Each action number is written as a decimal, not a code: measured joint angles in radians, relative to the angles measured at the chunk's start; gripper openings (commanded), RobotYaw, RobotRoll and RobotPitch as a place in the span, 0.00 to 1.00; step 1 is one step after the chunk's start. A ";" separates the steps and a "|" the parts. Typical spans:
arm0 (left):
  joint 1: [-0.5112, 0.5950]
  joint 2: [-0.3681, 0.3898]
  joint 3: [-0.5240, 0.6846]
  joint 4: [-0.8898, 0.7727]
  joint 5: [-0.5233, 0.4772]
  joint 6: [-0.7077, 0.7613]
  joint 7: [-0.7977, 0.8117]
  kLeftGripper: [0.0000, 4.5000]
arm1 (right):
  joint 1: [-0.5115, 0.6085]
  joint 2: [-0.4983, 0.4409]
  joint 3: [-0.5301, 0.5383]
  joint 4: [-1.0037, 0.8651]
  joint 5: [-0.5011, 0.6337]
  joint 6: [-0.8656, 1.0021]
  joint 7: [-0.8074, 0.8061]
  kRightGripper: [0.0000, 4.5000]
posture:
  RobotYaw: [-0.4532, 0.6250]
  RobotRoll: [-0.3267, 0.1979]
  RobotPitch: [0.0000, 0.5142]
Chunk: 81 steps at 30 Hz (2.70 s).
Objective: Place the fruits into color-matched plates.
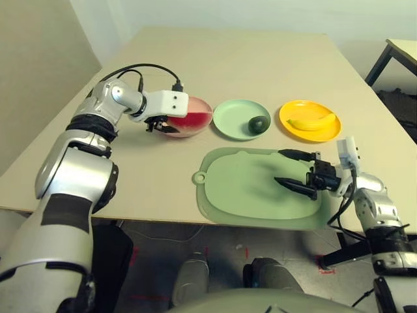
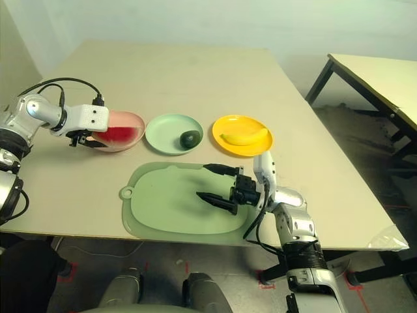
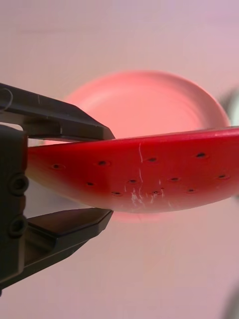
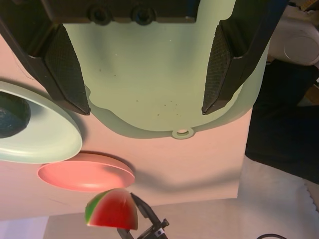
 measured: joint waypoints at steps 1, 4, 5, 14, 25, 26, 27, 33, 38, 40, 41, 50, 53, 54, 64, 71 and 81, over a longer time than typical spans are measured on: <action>0.000 -0.003 -0.003 0.006 0.017 0.017 0.037 0.44 | 0.006 0.000 0.000 -0.004 0.000 0.001 -0.002 1.00 | 0.43 0.62 0.04; 0.000 -0.025 -0.003 0.022 0.041 0.071 0.112 0.44 | 0.014 0.000 0.000 -0.018 0.001 0.005 -0.007 1.00 | 0.43 0.62 0.03; 0.000 -0.032 -0.003 0.026 0.046 0.088 0.127 0.44 | 0.016 0.000 0.000 -0.024 0.001 0.006 -0.007 1.00 | 0.43 0.62 0.03; 0.021 -0.060 0.007 0.042 0.073 0.150 0.166 0.61 | 0.046 -0.001 0.002 -0.062 0.002 0.011 -0.015 1.00 | 0.41 0.62 0.01; 0.030 -0.057 0.024 0.042 0.077 0.141 0.177 1.00 | 0.052 -0.008 0.002 -0.074 0.003 0.023 -0.026 1.00 | 0.43 0.62 0.01; 0.030 -0.054 0.030 0.042 0.075 0.137 0.177 1.00 | 0.050 -0.008 0.002 -0.072 0.003 0.023 -0.029 1.00 | 0.43 0.62 0.01; 0.029 -0.052 0.038 0.042 0.073 0.132 0.177 1.00 | 0.045 -0.009 0.002 -0.067 0.002 0.023 -0.030 1.00 | 0.44 0.62 0.01; 0.024 -0.036 0.143 0.032 -0.009 0.106 0.143 1.00 | 0.000 -0.010 0.001 -0.024 -0.002 0.022 -0.058 1.00 | 0.45 0.62 0.03; 0.044 -0.016 0.288 -0.052 -0.160 0.117 0.068 1.00 | -0.015 -0.011 -0.012 0.011 -0.004 0.020 -0.115 1.00 | 0.46 0.62 0.06; 0.098 -0.011 0.362 -0.129 -0.240 0.151 0.049 1.00 | -0.018 -0.022 -0.027 0.019 -0.006 0.020 -0.141 1.00 | 0.46 0.62 0.08; 0.147 -0.009 0.405 -0.187 -0.287 0.178 0.047 1.00 | -0.019 -0.029 -0.038 0.027 -0.008 0.017 -0.157 1.00 | 0.47 0.62 0.08; 0.811 -0.152 0.764 -0.947 -0.660 0.528 0.297 1.00 | 0.000 -0.085 -0.196 0.215 -0.023 -0.017 -0.335 1.00 | 0.49 0.62 0.12; 0.926 -0.239 0.829 -1.116 -0.727 0.592 0.425 1.00 | 0.003 -0.115 -0.245 0.325 -0.023 -0.041 -0.363 1.00 | 0.49 0.62 0.13; 0.950 -0.260 0.848 -1.159 -0.745 0.607 0.466 1.00 | 0.000 -0.125 -0.264 0.366 -0.023 -0.054 -0.373 1.00 | 0.50 0.62 0.13; 1.071 -0.303 0.872 -1.299 -0.776 0.664 0.605 1.00 | -0.107 -0.217 -0.366 0.709 -0.047 -0.184 -0.486 1.00 | 0.51 0.62 0.16; 1.081 -0.278 0.883 -1.323 -0.798 0.682 0.614 1.00 | -0.118 -0.218 -0.366 0.763 -0.052 -0.212 -0.479 1.00 | 0.51 0.62 0.17; 1.085 -0.270 0.875 -1.332 -0.797 0.695 0.615 1.00 | -0.140 -0.218 -0.367 0.782 -0.052 -0.224 -0.480 1.00 | 0.51 0.62 0.15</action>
